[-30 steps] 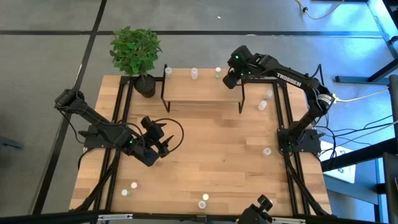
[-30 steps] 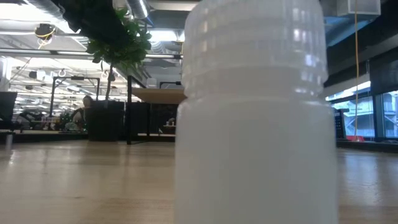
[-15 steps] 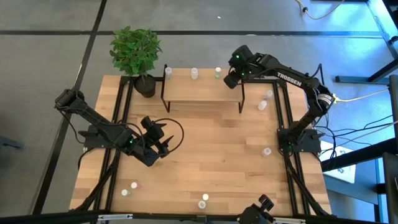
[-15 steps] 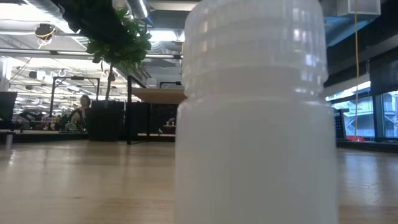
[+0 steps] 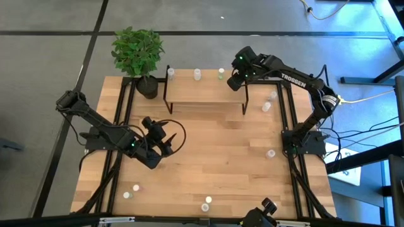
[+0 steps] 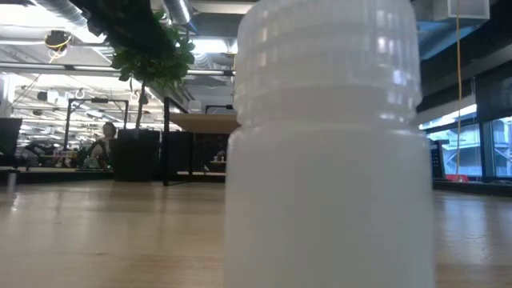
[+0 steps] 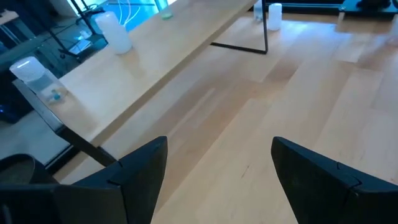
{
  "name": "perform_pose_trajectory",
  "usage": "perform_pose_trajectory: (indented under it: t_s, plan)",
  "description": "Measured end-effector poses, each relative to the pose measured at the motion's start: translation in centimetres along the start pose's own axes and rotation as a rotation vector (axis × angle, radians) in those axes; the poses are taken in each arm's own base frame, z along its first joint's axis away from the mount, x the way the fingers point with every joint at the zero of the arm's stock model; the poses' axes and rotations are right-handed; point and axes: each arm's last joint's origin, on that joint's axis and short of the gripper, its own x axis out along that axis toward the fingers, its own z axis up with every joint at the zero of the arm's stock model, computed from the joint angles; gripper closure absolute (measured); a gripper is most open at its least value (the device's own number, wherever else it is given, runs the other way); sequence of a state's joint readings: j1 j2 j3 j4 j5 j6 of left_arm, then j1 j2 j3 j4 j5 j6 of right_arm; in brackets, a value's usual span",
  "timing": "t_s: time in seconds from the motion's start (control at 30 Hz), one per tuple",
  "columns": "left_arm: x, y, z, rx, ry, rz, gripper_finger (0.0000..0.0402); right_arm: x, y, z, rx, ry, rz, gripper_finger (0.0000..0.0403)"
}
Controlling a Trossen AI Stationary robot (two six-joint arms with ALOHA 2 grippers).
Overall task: Pick and place medicine bottles onto shelf by color
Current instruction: Put the top left pink pill bottle on the shelf
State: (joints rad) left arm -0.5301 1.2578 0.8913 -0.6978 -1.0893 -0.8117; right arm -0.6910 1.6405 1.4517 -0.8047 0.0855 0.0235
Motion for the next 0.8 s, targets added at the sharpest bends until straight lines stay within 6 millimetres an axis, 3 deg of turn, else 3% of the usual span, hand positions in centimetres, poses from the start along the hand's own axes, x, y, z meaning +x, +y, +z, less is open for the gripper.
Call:
perform_pose_trajectory:
  t_s: [0.2,0.8]
  plan:
    - [0.00,-0.02,0.01,-0.003,0.000,-0.002,0.0119,-0.01,-0.19,0.00,0.025,-0.002,-0.066,0.0287]
    - [0.00,-0.09,-0.06,-0.004,0.026,-0.026,0.0119,0.02,-0.07,-0.05,0.026,0.003,-0.026,0.0287]
